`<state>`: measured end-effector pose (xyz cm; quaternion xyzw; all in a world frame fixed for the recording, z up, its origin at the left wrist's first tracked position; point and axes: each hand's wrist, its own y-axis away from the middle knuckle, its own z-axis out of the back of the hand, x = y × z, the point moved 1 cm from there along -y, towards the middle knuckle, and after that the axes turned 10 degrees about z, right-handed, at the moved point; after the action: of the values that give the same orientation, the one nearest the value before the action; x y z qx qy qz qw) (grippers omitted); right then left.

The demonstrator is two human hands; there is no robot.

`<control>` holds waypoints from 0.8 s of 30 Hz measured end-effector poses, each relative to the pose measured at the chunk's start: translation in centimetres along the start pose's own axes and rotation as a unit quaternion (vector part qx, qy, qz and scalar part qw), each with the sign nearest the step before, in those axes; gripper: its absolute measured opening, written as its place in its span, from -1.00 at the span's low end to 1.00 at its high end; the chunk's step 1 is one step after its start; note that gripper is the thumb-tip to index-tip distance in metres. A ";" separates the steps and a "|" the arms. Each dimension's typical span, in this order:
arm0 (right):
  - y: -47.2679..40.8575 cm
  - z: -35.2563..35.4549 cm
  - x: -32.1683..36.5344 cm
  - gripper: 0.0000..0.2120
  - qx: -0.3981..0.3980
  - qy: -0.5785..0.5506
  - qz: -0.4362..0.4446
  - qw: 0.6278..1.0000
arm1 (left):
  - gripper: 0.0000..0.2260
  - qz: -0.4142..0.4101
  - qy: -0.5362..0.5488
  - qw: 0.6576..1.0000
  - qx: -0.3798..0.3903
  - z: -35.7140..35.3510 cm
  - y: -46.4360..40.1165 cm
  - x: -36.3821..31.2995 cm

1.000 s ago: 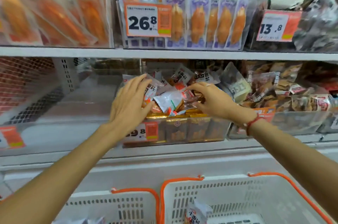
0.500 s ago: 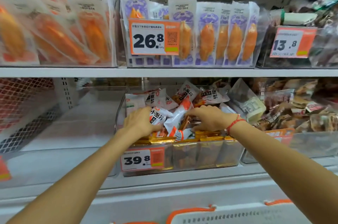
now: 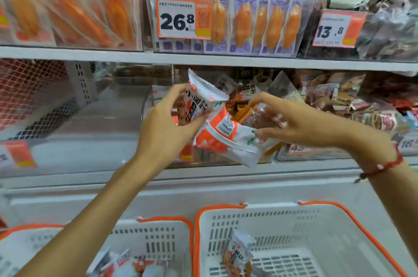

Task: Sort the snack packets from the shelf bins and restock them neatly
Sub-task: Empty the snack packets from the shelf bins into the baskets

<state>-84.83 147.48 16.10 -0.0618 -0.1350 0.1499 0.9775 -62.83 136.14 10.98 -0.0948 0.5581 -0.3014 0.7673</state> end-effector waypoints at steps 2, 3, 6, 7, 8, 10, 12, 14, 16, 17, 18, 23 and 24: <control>1.8 0.1 -1.5 -0.53 0.088 -0.037 -0.049 0.994 | -0.57 0.049 -0.001 0.995 0.084 -0.9 2.3 1.0; 2.3 -0.4 -2.5 -0.54 0.115 -0.048 -0.066 0.990 | -0.55 0.077 -0.010 0.990 0.115 -1.7 3.4 1.9; 2.9 -5.0 -6.0 -0.54 0.207 -0.061 -0.109 0.970 | -0.49 0.150 -0.096 0.968 0.176 -5.0 6.5 4.8; 3.0 -7.2 -6.8 -0.54 0.248 -0.052 -0.127 0.959 | -0.50 0.160 -0.131 0.960 0.191 -6.3 7.4 5.3; 3.0 -9.3 -7.0 -0.55 0.289 -0.031 -0.144 0.946 | -0.50 0.161 -0.162 0.951 0.207 -7.5 8.1 5.9; 3.1 -12.3 -7.0 -0.48 0.352 0.011 -0.156 0.923 | -0.43 0.146 -0.226 0.931 0.246 -9.5 9.2 6.7; 2.7 -12.9 -6.6 -0.41 0.350 0.010 -0.155 0.924 | -0.31 0.133 -0.257 0.920 0.263 -9.9 9.0 7.1; 1.7 -11.1 -5.8 -0.46 0.264 0.007 -0.123 0.957 | -0.38 0.099 -0.236 0.948 0.190 -8.3 7.6 7.0; 0.3 -8.8 -4.4 -0.63 0.113 0.005 -0.055 0.992 | -0.56 0.011 -0.228 0.973 0.031 -5.2 5.6 6.7; -0.5 -7.9 -3.5 -0.72 0.036 -0.009 -0.015 0.999 | -0.62 -0.031 -0.238 0.969 -0.051 -3.3 4.5 6.7; -1.4 -7.2 -2.4 -0.78 -0.024 -0.018 0.017 0.999 | -0.65 -0.058 -0.252 0.958 -0.123 -1.4 3.2 6.8; -8.6 -5.6 0.6 -0.79 -0.138 0.096 0.066 0.984 | -0.39 0.003 -0.343 0.928 -0.146 4.1 -2.9 9.7; -10.5 -5.6 0.5 -0.77 -0.139 0.118 0.061 0.981 | -0.32 0.030 -0.351 0.928 -0.117 4.1 -3.5 10.5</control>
<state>-79.94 137.22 12.58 -0.2221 -0.0340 0.1808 0.9575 -58.28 126.60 5.71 -0.2669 0.2866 -0.1584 0.9064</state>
